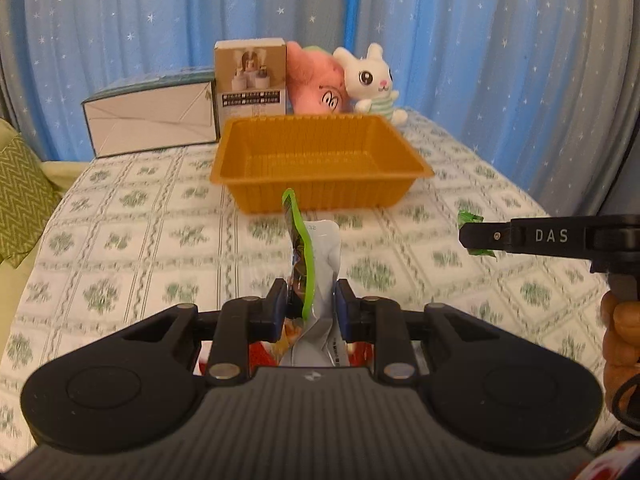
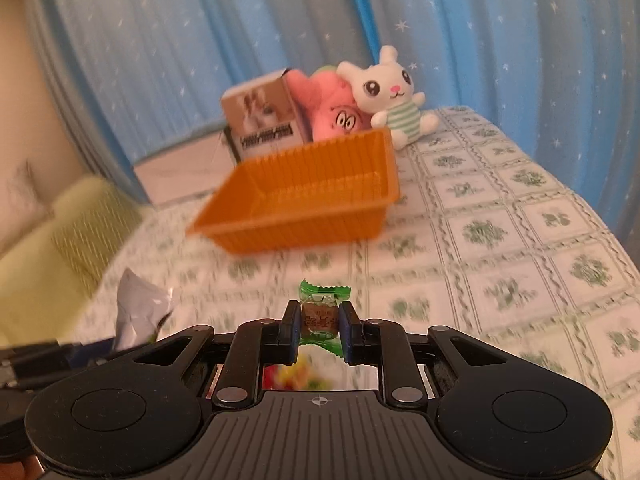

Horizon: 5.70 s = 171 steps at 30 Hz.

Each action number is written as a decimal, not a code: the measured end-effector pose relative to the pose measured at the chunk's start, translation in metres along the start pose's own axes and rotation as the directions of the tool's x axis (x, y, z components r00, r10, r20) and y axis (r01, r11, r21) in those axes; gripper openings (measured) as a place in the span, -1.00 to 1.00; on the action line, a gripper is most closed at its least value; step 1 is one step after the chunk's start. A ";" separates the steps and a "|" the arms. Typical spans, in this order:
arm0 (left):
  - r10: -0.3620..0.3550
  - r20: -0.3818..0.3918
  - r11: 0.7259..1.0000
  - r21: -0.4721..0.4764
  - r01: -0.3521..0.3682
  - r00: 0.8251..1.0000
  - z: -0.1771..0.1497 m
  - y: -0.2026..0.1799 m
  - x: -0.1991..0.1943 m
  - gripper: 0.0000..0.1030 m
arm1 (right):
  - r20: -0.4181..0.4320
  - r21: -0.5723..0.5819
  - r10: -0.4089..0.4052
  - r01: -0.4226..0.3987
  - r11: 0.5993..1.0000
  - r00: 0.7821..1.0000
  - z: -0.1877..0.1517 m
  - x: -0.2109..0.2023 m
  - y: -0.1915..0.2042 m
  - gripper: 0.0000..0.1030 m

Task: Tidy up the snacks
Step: 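Carry both snacks into the orange basket and open both tools, then withdraw both tools from the basket back to the remaining snacks, then grasp a small red candy with the left tool while the right tool grasps the clear seed packet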

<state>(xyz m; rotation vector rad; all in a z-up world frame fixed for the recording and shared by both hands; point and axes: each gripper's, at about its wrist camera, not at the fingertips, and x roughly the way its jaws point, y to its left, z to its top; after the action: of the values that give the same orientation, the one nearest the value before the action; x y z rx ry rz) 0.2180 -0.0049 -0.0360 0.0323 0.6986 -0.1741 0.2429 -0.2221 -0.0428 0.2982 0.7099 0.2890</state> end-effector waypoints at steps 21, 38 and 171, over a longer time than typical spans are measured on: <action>-0.034 0.120 0.999 -0.032 0.038 0.992 0.108 0.044 0.114 -0.55 | 0.117 -0.118 -0.040 0.054 0.992 0.992 0.096 0.113 0.013 -0.61; -0.042 0.098 0.997 -0.065 0.048 0.994 0.120 0.059 0.169 -0.54 | 0.075 -0.081 -0.063 0.069 0.994 0.995 0.102 0.154 -0.007 -0.61; -0.083 -0.166 0.979 0.172 0.111 0.983 -0.082 0.015 0.030 -0.65 | -0.149 -0.315 -0.072 0.022 0.949 0.986 -0.111 0.013 0.037 -0.29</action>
<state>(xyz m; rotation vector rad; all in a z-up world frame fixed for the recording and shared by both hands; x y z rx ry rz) 0.1909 0.0121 -0.1187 0.1874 0.8422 -0.3314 0.1724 -0.1649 -0.1169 -0.0444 0.8144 0.3774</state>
